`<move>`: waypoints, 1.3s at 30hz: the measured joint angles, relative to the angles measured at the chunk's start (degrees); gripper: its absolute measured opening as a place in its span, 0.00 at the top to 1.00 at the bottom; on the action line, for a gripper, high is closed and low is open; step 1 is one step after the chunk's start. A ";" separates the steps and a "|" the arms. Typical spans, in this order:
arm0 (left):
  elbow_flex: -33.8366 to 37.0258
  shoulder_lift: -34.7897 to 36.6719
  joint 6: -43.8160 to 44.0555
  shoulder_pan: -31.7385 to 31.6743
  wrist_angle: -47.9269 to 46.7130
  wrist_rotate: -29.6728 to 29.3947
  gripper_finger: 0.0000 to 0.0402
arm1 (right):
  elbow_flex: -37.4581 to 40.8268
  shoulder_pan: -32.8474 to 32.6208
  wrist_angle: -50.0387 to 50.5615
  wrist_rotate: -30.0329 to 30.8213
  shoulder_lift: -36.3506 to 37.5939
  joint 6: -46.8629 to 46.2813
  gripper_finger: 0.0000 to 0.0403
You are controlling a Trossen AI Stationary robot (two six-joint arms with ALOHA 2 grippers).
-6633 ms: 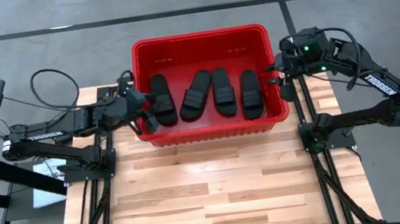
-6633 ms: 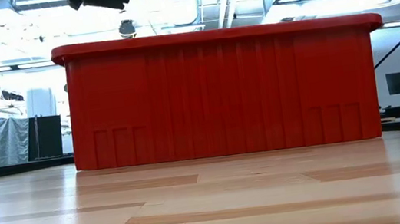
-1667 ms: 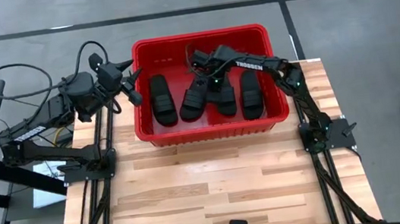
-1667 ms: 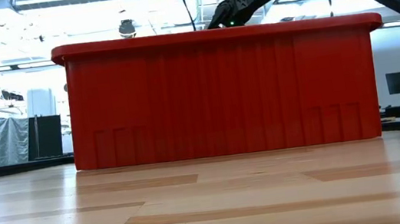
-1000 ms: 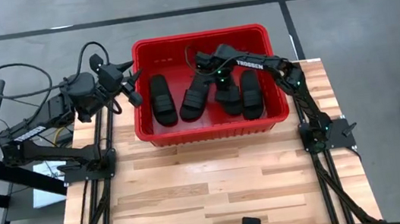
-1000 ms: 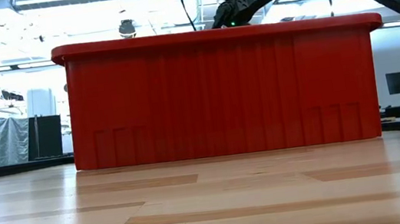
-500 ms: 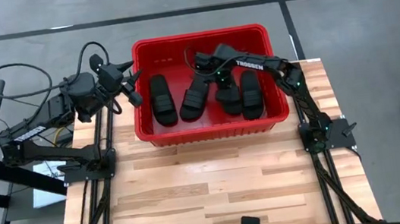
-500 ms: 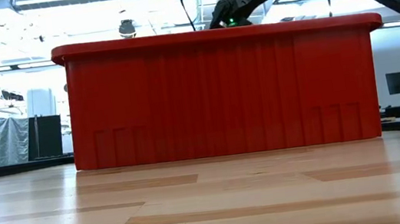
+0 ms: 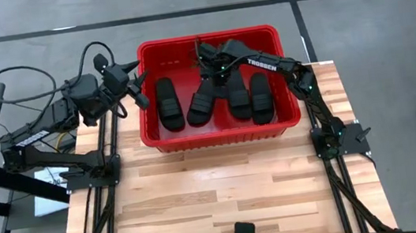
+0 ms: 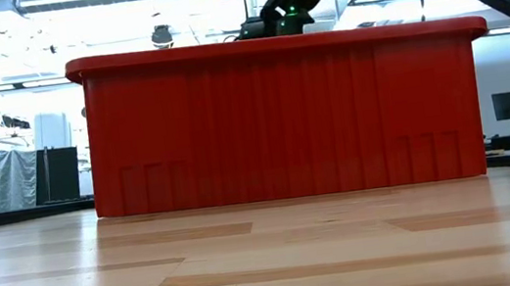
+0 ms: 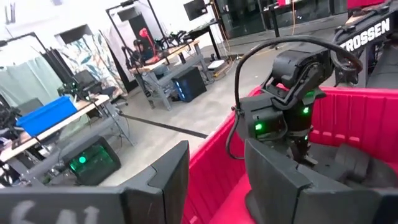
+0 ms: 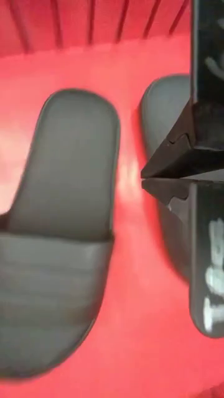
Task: Pick and place slides into bin
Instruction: Adjust the black slippers in the red bin
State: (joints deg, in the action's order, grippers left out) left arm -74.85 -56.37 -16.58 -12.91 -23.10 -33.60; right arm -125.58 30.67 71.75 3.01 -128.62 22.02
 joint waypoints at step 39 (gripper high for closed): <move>-35.76 -53.37 -13.42 -21.61 -28.07 42.33 0.63 | -7.98 3.24 2.40 -0.96 28.44 -10.31 1.00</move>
State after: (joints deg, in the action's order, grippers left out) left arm -110.61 -109.73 -30.00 -34.53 -51.17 8.73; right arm -133.56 33.91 74.15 2.04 -100.18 11.71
